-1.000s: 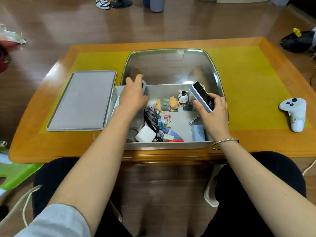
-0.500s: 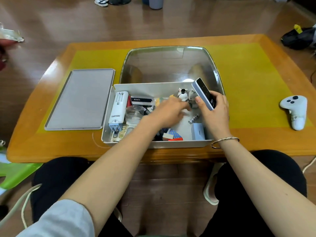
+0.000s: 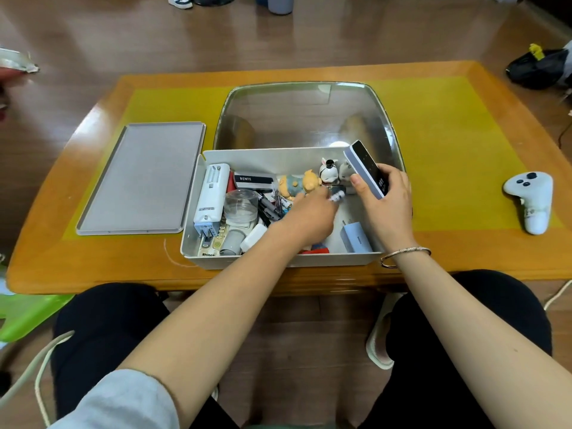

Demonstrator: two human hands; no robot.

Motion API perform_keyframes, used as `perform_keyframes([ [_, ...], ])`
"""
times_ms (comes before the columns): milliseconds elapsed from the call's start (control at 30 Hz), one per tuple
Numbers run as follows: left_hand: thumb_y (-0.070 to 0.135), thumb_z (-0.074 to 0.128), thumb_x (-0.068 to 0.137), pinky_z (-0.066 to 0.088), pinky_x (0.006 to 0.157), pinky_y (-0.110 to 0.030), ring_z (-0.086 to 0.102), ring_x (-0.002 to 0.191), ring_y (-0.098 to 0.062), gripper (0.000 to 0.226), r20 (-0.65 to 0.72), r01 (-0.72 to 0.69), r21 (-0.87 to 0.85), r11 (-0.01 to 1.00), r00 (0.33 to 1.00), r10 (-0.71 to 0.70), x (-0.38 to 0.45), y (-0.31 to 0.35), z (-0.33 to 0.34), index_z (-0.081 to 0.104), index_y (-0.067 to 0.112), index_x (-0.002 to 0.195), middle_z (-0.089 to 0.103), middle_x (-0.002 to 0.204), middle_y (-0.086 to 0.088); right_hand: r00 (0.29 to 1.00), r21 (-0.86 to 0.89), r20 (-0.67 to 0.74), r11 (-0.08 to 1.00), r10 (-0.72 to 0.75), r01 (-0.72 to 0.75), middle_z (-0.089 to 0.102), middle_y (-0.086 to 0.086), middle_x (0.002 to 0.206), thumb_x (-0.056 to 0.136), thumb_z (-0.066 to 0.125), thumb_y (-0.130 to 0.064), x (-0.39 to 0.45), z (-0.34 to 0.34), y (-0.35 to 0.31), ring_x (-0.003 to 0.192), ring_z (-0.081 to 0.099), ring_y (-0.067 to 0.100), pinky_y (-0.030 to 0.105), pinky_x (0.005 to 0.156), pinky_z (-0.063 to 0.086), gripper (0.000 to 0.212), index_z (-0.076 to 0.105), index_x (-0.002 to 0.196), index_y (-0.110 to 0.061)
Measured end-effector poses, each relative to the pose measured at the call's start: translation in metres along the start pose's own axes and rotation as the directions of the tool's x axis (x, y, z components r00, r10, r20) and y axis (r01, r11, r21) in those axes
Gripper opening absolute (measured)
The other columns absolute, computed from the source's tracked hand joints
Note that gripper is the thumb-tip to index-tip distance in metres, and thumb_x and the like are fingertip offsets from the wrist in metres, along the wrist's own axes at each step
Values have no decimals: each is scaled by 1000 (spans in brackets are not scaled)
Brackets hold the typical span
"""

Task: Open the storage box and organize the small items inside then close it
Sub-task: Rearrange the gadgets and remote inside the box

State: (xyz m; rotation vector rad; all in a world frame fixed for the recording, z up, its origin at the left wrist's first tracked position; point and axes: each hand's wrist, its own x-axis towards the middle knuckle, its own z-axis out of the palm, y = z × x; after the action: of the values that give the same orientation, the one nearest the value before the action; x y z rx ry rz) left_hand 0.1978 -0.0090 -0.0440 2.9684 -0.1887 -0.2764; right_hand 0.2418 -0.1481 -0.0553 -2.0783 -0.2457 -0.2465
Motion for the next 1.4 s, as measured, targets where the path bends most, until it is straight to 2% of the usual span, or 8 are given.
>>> perform_keyframes([
  [133,13,45,95,36,92,-42,45,111,-36,37,-283,232,-123,965,924,-258,-20,-31,-20,53,9,131,45,127,-15,1000,1,3,1000,0,0,45,-7,108,80,64,-52,0,0,-2,106,43,11,19,87,33,53,53,119,-18],
  [300,25,48,94,27,104,-46,28,131,-36,41,-268,492,-100,865,824,-499,-33,-69,-36,48,7,131,32,146,-18,1000,-13,9,1000,11,-11,44,-7,110,80,63,-53,0,-1,-3,109,43,13,22,90,35,54,52,120,-18],
  [467,29,52,94,35,101,-43,40,126,-29,42,-160,96,-103,990,981,-112,-20,-41,-28,49,19,135,44,138,-8,1000,1,-4,1000,9,-9,45,-5,110,80,63,-53,0,-1,-4,110,43,14,22,91,34,55,52,120,-16],
  [600,23,59,91,41,94,-43,43,123,-26,44,24,-199,-101,975,979,202,-7,-2,-11,51,28,134,49,135,-5,1000,5,-3,1000,5,-5,45,-5,110,80,64,-51,-1,-1,-4,110,43,15,23,92,34,54,53,119,-16],
  [900,27,61,89,27,78,-36,47,110,-29,35,58,-287,53,957,957,284,10,14,7,57,29,123,55,119,-6,1000,7,-7,1000,13,-13,47,-3,111,81,65,-49,0,-1,-2,110,44,14,19,90,32,51,54,119,-16],
  [1100,44,65,85,22,79,-35,42,112,-27,45,-254,-11,-12,1000,967,8,-13,-31,-7,54,25,124,56,121,-3,1000,16,-23,1000,19,-19,48,-1,112,81,66,-47,1,-1,-3,112,45,18,20,93,32,52,54,119,-14],
  [1233,33,66,86,29,81,-38,44,110,-30,39,-479,230,-146,962,834,-272,-31,-65,-33,54,16,119,54,119,-9,1000,8,-13,1000,15,-15,47,-2,113,81,65,-49,0,-1,-3,112,44,16,18,91,31,54,53,121,-14],
  [1400,28,66,88,36,90,-44,44,115,-36,40,-450,542,-191,819,693,-563,-49,-96,-42,55,10,123,53,124,-16,1000,5,-11,1000,13,-13,46,-4,111,81,65,-49,-1,-1,-4,113,45,18,24,95,35,54,54,120,-15],
])
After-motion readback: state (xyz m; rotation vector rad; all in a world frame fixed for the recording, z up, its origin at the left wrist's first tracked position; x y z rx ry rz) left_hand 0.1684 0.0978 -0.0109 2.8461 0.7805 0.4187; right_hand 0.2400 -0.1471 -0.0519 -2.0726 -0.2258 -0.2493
